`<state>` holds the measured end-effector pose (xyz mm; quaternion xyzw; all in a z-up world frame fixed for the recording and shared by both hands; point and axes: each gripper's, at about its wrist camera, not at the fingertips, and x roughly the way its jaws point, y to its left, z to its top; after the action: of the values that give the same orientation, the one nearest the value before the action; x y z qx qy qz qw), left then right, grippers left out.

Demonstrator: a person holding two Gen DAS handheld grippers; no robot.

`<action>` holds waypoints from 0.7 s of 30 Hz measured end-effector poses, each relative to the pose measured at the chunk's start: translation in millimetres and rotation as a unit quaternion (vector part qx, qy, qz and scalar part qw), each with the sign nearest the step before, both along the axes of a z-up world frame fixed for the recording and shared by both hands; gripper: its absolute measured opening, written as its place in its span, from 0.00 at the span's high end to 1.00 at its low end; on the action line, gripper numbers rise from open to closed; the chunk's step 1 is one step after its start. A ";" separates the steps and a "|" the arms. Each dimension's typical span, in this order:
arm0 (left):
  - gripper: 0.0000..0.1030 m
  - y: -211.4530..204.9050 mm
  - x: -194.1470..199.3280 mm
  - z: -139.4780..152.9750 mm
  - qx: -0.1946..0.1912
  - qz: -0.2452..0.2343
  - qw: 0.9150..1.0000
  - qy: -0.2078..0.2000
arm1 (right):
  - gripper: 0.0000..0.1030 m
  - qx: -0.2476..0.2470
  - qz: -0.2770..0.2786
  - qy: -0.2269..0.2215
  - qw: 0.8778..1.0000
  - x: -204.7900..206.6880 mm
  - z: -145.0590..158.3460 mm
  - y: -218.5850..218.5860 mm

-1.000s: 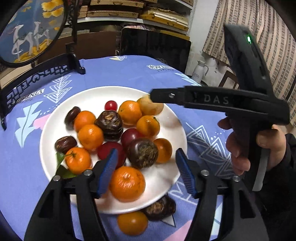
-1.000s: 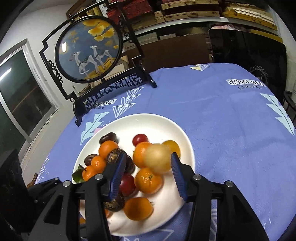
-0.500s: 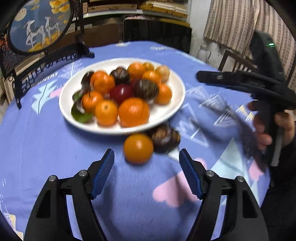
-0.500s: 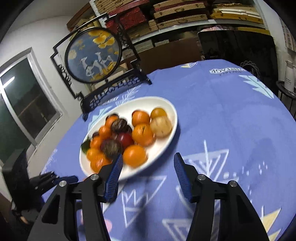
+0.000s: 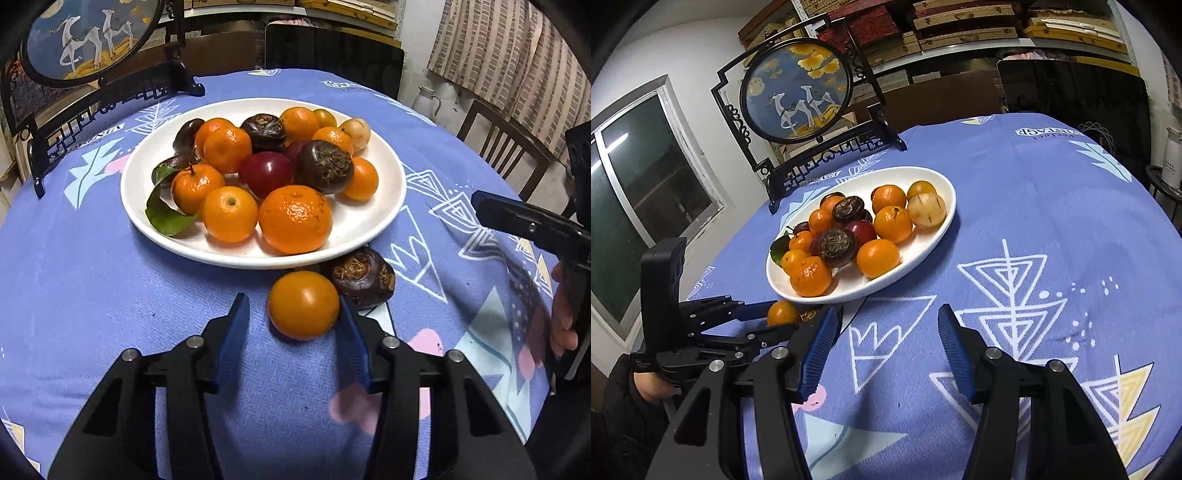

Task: Organize fruits
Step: 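Grasp the last orange with the left tool while the right tool grasps the last dark brown fruit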

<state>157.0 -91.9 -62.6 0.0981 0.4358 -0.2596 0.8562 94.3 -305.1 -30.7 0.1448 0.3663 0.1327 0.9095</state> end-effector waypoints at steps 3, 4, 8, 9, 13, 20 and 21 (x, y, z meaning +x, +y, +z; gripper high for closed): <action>0.53 1.6 1.4 0.8 -0.005 0.006 1.000 0.000 | 0.44 -0.001 0.003 0.002 1.000 -1.7 -0.8 2.1; 0.53 2.4 2.3 1.1 -0.008 0.008 1.000 0.001 | 0.44 -0.001 0.004 0.003 1.000 -1.7 -1.1 2.9; 0.53 4.1 6.9 1.2 -0.016 0.016 1.000 0.004 | 0.44 -0.005 0.013 0.008 1.000 -2.5 -3.9 9.5; 0.53 4.1 6.6 0.9 -0.017 0.017 1.000 0.004 | 0.44 -0.005 0.014 0.010 1.000 -2.8 -5.0 10.4; 0.53 1.9 8.6 0.9 -0.015 0.019 1.000 0.002 | 0.44 -0.007 0.017 0.016 1.000 -4.0 -7.7 13.1; 0.53 -0.2 9.2 0.4 -0.007 0.022 1.000 -0.001 | 0.44 -0.007 0.019 0.016 1.000 -6.5 -8.3 14.0; 0.53 -0.5 8.8 0.5 -0.005 0.022 1.000 -0.002 | 0.44 -0.007 0.019 0.017 1.000 -6.4 -8.2 14.1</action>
<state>165.8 -92.5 -62.1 0.0844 0.4345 -0.2424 0.8633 87.9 -291.0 -38.9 0.1339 0.3849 0.1452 0.9016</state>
